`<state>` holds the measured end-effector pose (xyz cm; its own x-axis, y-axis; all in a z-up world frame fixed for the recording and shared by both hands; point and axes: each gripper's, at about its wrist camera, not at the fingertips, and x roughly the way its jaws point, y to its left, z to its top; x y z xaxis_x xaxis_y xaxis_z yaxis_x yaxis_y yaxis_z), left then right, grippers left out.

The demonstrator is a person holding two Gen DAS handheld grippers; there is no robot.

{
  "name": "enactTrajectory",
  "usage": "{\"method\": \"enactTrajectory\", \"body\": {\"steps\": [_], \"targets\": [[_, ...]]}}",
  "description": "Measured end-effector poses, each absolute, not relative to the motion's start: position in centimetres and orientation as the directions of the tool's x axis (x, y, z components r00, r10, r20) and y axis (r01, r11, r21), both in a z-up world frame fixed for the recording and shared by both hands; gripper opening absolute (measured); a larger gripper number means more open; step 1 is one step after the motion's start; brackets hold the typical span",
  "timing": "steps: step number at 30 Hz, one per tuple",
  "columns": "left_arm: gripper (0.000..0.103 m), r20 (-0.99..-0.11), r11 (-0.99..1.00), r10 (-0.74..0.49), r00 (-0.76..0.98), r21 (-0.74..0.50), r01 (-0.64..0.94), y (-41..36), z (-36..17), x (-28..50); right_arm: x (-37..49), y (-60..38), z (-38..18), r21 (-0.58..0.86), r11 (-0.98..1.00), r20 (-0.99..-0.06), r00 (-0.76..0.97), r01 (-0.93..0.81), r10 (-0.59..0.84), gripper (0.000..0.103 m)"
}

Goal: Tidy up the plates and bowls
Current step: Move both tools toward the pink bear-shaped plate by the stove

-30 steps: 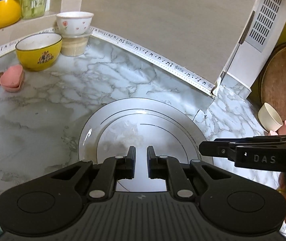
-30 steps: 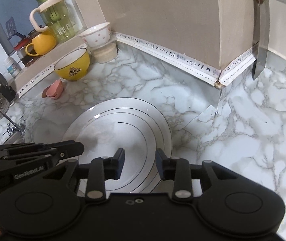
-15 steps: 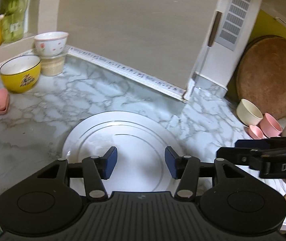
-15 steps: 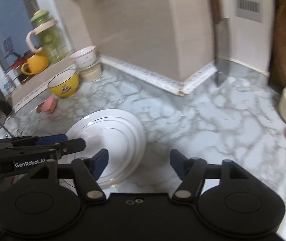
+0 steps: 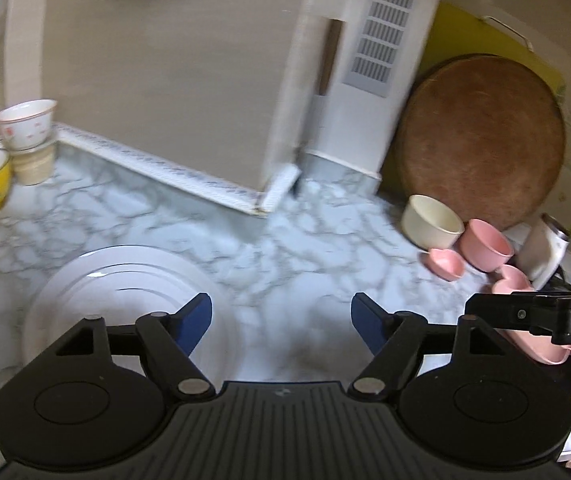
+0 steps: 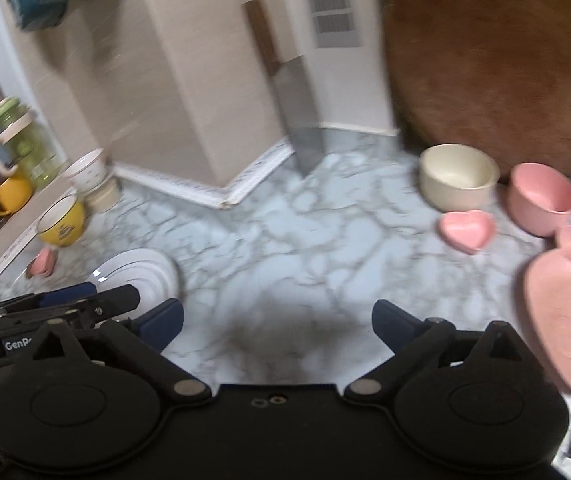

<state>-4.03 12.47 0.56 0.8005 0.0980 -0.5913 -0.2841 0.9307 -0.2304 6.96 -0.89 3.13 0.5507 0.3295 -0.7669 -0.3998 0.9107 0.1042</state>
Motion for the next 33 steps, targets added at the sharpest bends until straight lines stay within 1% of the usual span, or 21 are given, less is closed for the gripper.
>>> {"method": "enactTrajectory", "body": {"steps": [8, 15, 28, 33], "targets": [[0.077, -0.595, 0.951, 0.007, 0.803, -0.244, -0.190, 7.8, 0.9, -1.0, 6.3, -6.6, 4.0, 0.022, 0.963, -0.746, 0.636, -0.270, 0.195, 0.103], [0.078, -0.608, 0.971, -0.097, 0.788, -0.231, -0.059, 3.1, 0.7, 2.9, 5.5, -12.6, 4.0, -0.026, 0.996, -0.725, 0.687, -0.089, 0.042, 0.103], [0.078, -0.663, 0.958, -0.286, 0.691, -0.208, 0.197, -4.8, -1.5, 12.8, 5.6, -20.2, 2.9, -0.067, 0.985, -0.731, 0.664, 0.161, -0.158, 0.102], [0.078, -0.683, 0.943, -0.326, 0.653, -0.192, 0.270, -7.6, -2.8, 16.7, 6.1, -22.8, 2.2, -0.073, 0.964, -0.740, 0.634, 0.255, -0.224, 0.099]]}}
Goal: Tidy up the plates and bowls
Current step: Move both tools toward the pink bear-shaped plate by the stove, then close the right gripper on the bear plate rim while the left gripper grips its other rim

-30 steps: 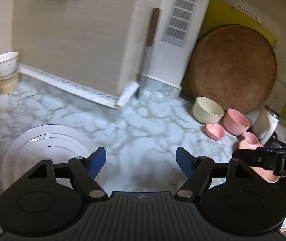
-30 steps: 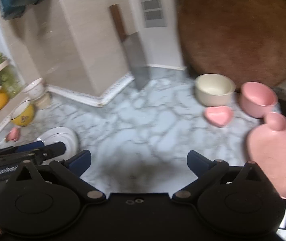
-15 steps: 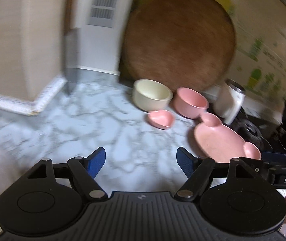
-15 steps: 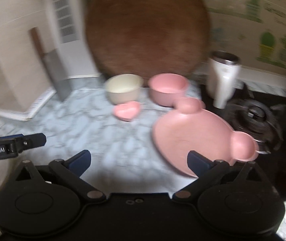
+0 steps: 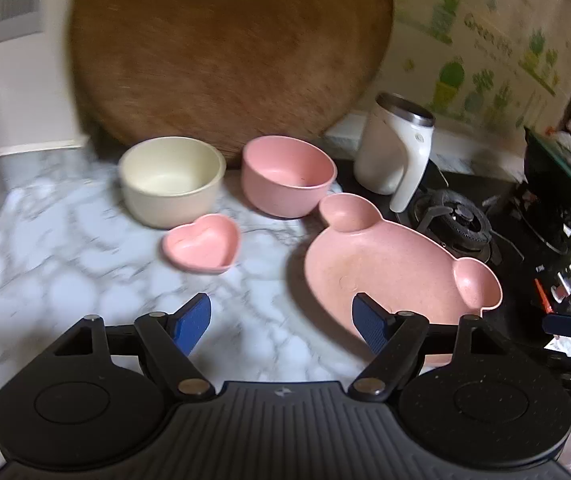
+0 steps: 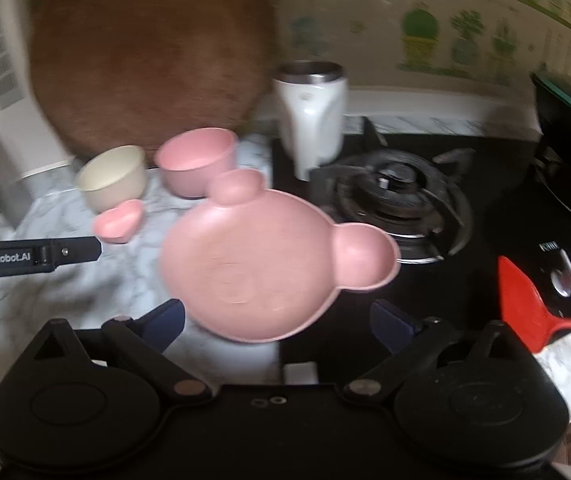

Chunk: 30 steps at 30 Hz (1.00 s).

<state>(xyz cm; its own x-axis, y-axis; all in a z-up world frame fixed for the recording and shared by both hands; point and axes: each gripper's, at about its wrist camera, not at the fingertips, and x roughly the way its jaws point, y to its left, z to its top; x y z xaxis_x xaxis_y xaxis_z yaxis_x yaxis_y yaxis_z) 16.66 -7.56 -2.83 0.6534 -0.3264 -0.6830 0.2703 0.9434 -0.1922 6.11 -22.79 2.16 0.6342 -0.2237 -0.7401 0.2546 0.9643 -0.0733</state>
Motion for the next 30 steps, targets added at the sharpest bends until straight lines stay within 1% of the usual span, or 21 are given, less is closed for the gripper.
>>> {"method": "enactTrajectory", "body": {"steps": [2, 8, 17, 18, 19, 20, 22, 23, 24, 25, 26, 30], "targets": [[0.078, -0.696, 0.942, -0.324, 0.641, -0.173, 0.288, -8.6, -3.6, 18.2, 6.4, -23.7, 1.8, -0.066, 0.958, -0.750, 0.619, 0.279, -0.232, 0.095], [0.078, -0.720, 0.936, -0.339, 0.605, -0.192, 0.296, -10.5, -5.5, 22.4, 7.3, -25.5, 0.8, -0.033, 0.947, -0.775, 0.590, 0.321, -0.227, 0.087], [0.076, -0.747, 0.931, -0.344, 0.569, -0.195, 0.307, -12.9, -7.2, 26.1, 8.4, -26.8, 0.0, 0.001, 0.936, -0.790, 0.574, 0.351, -0.215, 0.073], [0.071, -0.749, 0.930, -0.344, 0.566, -0.192, 0.312, -13.2, -7.3, 26.2, 8.5, -26.9, -0.1, 0.001, 0.936, -0.789, 0.575, 0.352, -0.215, 0.071], [0.068, -0.754, 0.929, -0.345, 0.559, -0.190, 0.317, -13.5, -7.4, 26.5, 8.6, -26.9, -0.1, 0.005, 0.936, -0.788, 0.577, 0.351, -0.212, 0.068], [0.066, -0.758, 0.929, -0.343, 0.554, -0.189, 0.317, -13.6, -7.6, 26.7, 8.7, -27.0, -0.2, 0.011, 0.937, -0.788, 0.580, 0.350, -0.207, 0.063], [0.066, -0.763, 0.931, -0.340, 0.549, -0.190, 0.313, -13.9, -7.7, 27.0, 8.9, -27.1, -0.4, 0.021, 0.939, -0.792, 0.579, 0.343, -0.194, 0.058], [0.064, -0.766, 0.930, -0.344, 0.543, -0.198, 0.310, -13.9, -7.8, 27.2, 9.1, -27.2, -0.5, 0.021, 0.940, -0.794, 0.577, 0.340, -0.191, 0.056], [0.057, -0.768, 0.929, -0.348, 0.537, -0.207, 0.306, -13.9, -7.9, 27.4, 9.2, -27.2, -0.6, 0.023, 0.940, -0.797, 0.574, 0.340, -0.188, 0.055], [0.053, -0.771, 0.928, -0.355, 0.529, -0.221, 0.300, -13.9, -8.0, 27.6, 9.2, -27.2, -0.6, 0.030, 0.940, -0.799, 0.573, 0.339, -0.181, 0.052], [0.048, -0.773, 0.926, -0.361, 0.521, -0.231, 0.298, -13.9, -8.1, 27.8, 9.3, -27.3, -0.7, 0.037, 0.940, -0.801, 0.572, 0.340, -0.175, 0.049], [0.030, -0.785, 0.924, -0.367, 0.500, -0.248, 0.291, -14.1, -8.6, 28.3, 9.3, -27.5, -0.9, 0.064, 0.933, -0.808, 0.568, 0.354, -0.160, 0.039]]}}
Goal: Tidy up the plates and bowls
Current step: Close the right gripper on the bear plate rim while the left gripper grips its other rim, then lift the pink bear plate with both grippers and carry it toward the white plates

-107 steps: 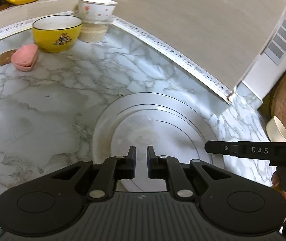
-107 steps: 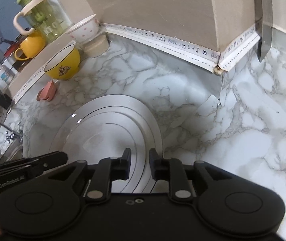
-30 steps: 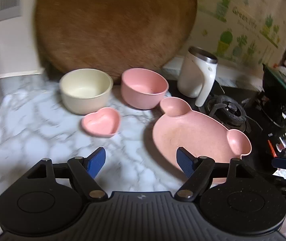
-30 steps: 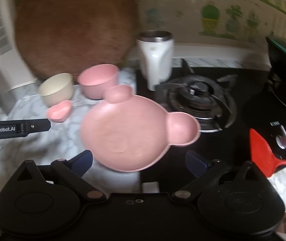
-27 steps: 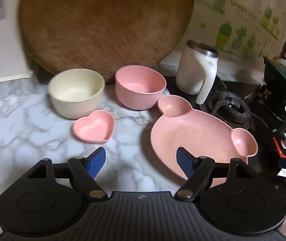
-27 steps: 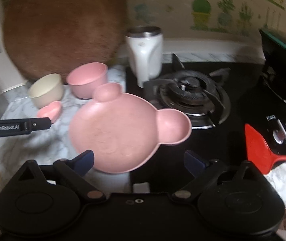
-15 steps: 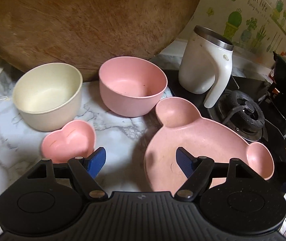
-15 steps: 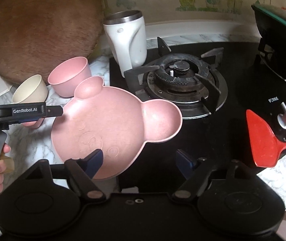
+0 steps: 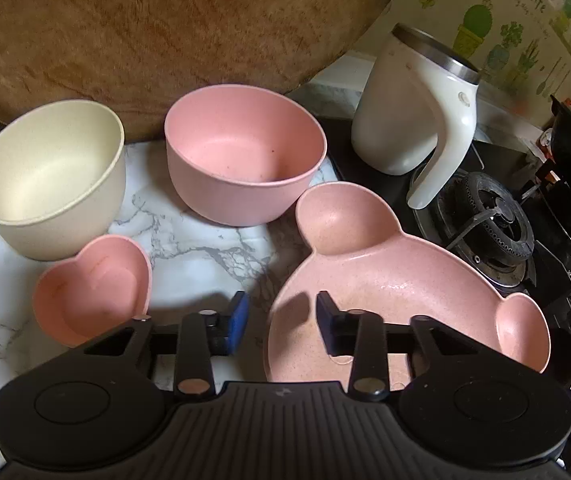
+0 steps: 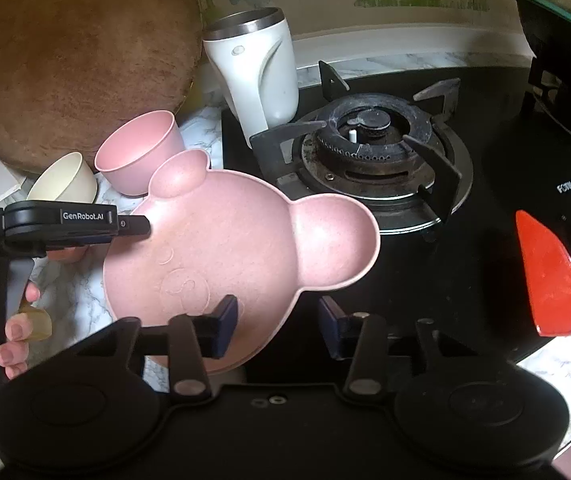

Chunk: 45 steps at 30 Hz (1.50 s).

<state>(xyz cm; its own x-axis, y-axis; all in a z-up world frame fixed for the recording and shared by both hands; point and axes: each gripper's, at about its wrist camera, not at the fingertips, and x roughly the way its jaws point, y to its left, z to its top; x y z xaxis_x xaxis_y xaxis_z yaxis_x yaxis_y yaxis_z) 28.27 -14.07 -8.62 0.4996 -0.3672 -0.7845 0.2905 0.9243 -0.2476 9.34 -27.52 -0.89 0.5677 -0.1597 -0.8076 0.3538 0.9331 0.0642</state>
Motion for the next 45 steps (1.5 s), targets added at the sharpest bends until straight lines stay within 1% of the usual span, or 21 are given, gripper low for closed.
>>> {"method": "enactTrajectory", "body": {"steps": [3, 7, 15, 23, 33, 39, 45], "targets": [[0.023, -0.786, 0.919, -0.383, 0.485, -0.269, 0.290, -14.1, -8.9, 28.4, 9.5, -27.9, -1.2, 0.092, 0.927, -0.820, 0.556, 0.363, -0.136, 0.032], [0.018, -0.788, 0.922, -0.374, 0.489, -0.260, 0.287, -14.1, -8.9, 28.4, 9.5, -28.0, -1.4, 0.098, 0.921, -0.829, 0.543, 0.376, -0.134, 0.014], [0.013, -0.780, 0.916, -0.392, 0.489, -0.279, 0.289, -13.2, -8.5, 27.3, 9.1, -28.0, -1.2, 0.088, 0.926, -0.827, 0.545, 0.368, -0.138, 0.012], [0.013, -0.771, 0.923, -0.382, 0.510, -0.287, 0.258, -10.4, -6.9, 24.0, 8.1, -25.8, 0.0, 0.055, 0.967, -0.818, 0.566, 0.250, -0.100, 0.012], [0.013, -0.746, 0.946, -0.320, 0.584, -0.287, 0.151, -4.6, -4.0, 18.9, 8.2, -21.4, 1.3, 0.060, 0.995, -0.812, 0.584, 0.084, 0.000, 0.012], [0.013, -0.736, 0.961, -0.255, 0.628, -0.265, 0.081, -1.1, -2.4, 16.0, 8.5, -18.6, 1.8, 0.066, 0.998, -0.806, 0.588, -0.008, 0.058, 0.012], [0.013, -0.716, 0.963, -0.206, 0.667, -0.271, 0.007, 2.1, -1.1, 12.9, 8.7, -16.0, 2.1, 0.075, 0.992, -0.805, 0.580, -0.101, 0.120, 0.012]]}}
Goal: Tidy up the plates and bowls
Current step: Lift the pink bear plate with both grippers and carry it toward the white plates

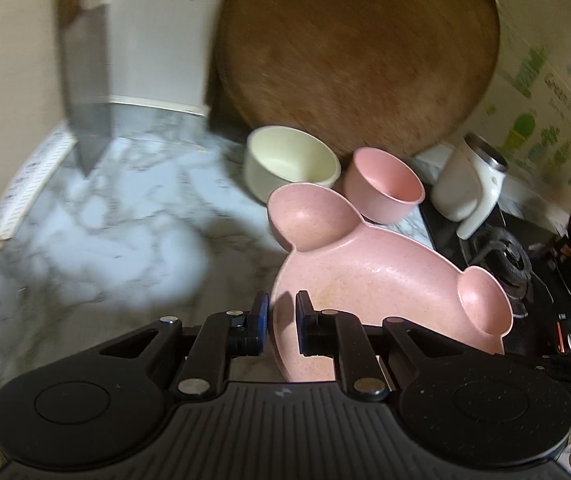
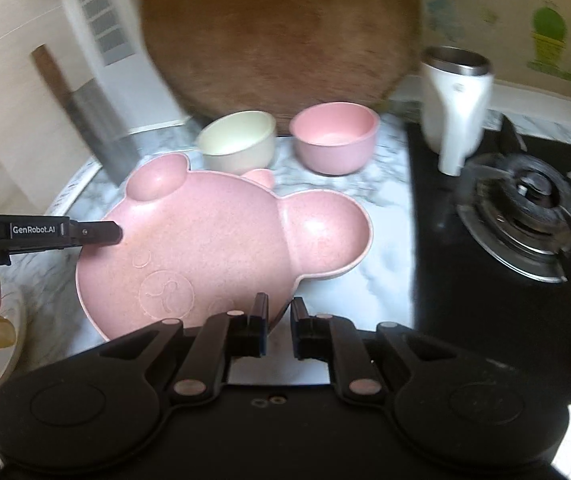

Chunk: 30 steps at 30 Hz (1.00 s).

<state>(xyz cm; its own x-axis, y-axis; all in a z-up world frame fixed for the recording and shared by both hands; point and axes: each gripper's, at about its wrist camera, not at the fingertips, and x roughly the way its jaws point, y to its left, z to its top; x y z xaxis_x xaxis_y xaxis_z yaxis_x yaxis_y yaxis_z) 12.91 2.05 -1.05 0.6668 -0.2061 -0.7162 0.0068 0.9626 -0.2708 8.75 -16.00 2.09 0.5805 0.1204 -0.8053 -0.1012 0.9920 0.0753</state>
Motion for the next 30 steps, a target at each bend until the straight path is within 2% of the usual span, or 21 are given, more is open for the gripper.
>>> {"method": "enactTrajectory", "body": {"steps": [16, 30], "targets": [[0.013, -0.713, 0.939, -0.034, 0.701, -0.263, -0.221, 10.5, 0.0, 5.1, 9.6, -6.9, 1.1, 0.071, 0.927, -0.820, 0.507, -0.367, 0.264, 0.012], [0.013, -0.711, 0.895, 0.087, 0.698, -0.252, -0.368, 15.6, 0.5, -1.2, 9.6, -0.3, 0.4, 0.072, 0.846, -0.827, 0.442, -0.528, 0.346, 0.012]]}}
